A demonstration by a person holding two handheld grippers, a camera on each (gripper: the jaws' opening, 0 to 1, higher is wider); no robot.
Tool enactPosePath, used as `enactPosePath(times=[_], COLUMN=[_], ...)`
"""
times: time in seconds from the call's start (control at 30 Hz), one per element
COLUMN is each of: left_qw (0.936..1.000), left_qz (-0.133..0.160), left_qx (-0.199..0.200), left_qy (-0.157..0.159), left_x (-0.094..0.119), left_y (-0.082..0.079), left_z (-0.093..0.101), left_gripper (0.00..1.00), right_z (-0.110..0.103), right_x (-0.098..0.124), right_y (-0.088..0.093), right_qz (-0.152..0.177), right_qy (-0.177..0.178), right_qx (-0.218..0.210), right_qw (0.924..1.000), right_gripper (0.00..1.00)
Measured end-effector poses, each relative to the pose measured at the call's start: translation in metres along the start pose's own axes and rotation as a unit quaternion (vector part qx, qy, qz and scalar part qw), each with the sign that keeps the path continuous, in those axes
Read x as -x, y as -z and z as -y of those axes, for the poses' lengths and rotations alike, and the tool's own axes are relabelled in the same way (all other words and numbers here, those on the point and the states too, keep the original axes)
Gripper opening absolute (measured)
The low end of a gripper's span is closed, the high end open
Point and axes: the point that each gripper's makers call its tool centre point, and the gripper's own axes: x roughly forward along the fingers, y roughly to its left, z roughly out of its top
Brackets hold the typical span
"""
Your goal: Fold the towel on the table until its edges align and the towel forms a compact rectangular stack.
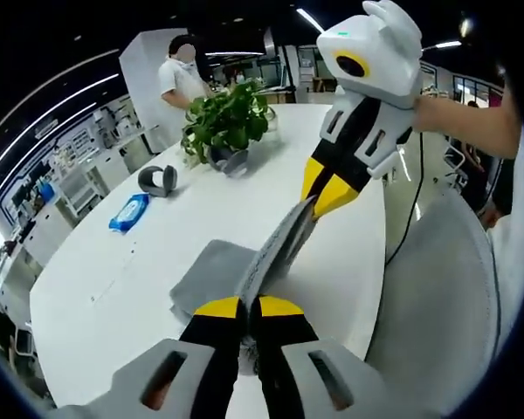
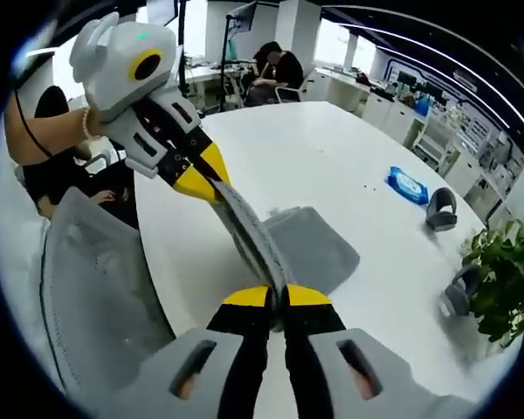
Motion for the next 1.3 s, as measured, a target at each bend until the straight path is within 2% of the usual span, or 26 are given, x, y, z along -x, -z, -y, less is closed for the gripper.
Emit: enactPosePath(times=[0.33,0.63,0.83,1.1,1.3], left_qw=[0.9998,0.9997,0.9996,0.9988,0.998], left_qz=[0.004,-0.01,-0.01,-0.022,-0.028], left_qx=[0.012,0.011,0.008,0.039,0.051], left_qy=[-0.012,-0.021,-0.025,-0.02,-0.024], left_x=[-0.025,-0.051,-0.069,-0.098,-0.116], left_y=[-0.01,0.0,0.0,0.012,0.021], left_z=[-0.024,-0.042,-0.057,-0.069,-0.082], left_gripper=[0.05,0.05,0.05,0.05,0.06], right_z=[0.035,0.055,0.073,0.092,0.105], right_x=[-0.017,-0.044,-0.058,-0.085,-0.108], right_y=[-0.003,-0.001,0.001,0.011,0.015], right_qz=[-0.007,-0.012,-0.01,-0.021,-0.022], right_qy=[0.052,0.067,0.082,0.086,0.105], right_qx=[0.007,0.0,-0.007,-0.026,-0.024], right_qw=[0.9986,0.9977,0.9966,0.9957,0.9939], right_gripper=[0.03,0.03,0.03,0.03,0.04])
